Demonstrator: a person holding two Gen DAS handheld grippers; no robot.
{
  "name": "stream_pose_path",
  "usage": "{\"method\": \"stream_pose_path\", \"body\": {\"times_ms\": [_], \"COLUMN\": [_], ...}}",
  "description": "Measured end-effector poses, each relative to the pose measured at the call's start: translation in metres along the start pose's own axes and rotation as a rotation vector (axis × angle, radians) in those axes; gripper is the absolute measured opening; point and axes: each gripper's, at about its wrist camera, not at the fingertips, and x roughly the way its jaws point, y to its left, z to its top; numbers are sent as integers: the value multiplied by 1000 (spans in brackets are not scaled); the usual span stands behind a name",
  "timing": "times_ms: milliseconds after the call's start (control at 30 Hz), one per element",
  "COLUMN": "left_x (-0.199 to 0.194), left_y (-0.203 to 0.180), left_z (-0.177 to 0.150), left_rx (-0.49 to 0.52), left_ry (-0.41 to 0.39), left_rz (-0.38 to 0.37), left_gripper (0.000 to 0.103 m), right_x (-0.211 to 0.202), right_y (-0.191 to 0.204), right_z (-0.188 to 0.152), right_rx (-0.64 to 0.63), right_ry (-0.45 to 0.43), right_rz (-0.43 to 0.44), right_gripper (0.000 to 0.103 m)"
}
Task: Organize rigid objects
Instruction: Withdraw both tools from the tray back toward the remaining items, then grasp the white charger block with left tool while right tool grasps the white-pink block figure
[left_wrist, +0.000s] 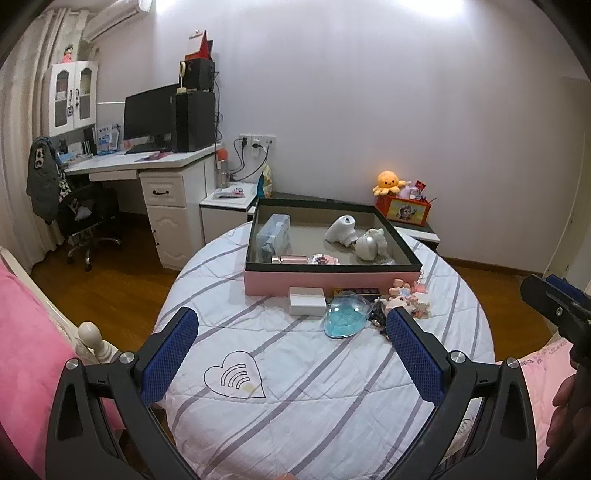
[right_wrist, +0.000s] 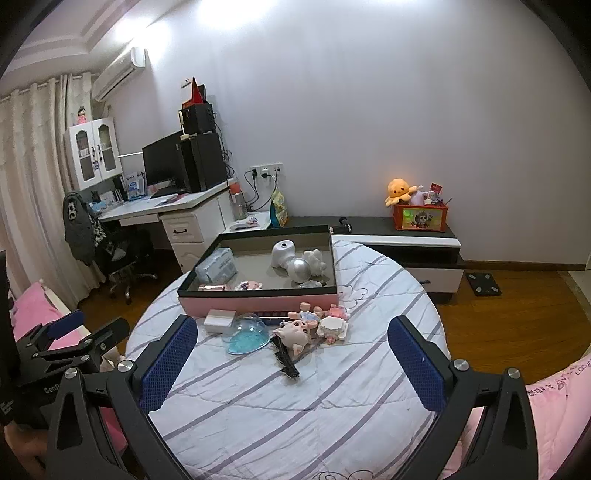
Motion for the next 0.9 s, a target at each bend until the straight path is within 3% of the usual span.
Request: {"method": "stream_pose_path", "body": {"times_ms": [167,567,900], "left_x": [29,143,195], "left_y": [1,1,-3], "left_z": [2,-1,-4], "left_rx": [9,58,67], "left_ry": [36,197,277], "left_rz": [24,62,49], "left_gripper": [103,103,103], "right_x": [21,108,166], "right_y": [-9,-42,-65], "right_z": [0,-8,-15], "right_rx": [11,31,44], "right_ry": [43,209,304], "right_rz": [-21,-83,-119], "right_gripper": [103,103,103]}}
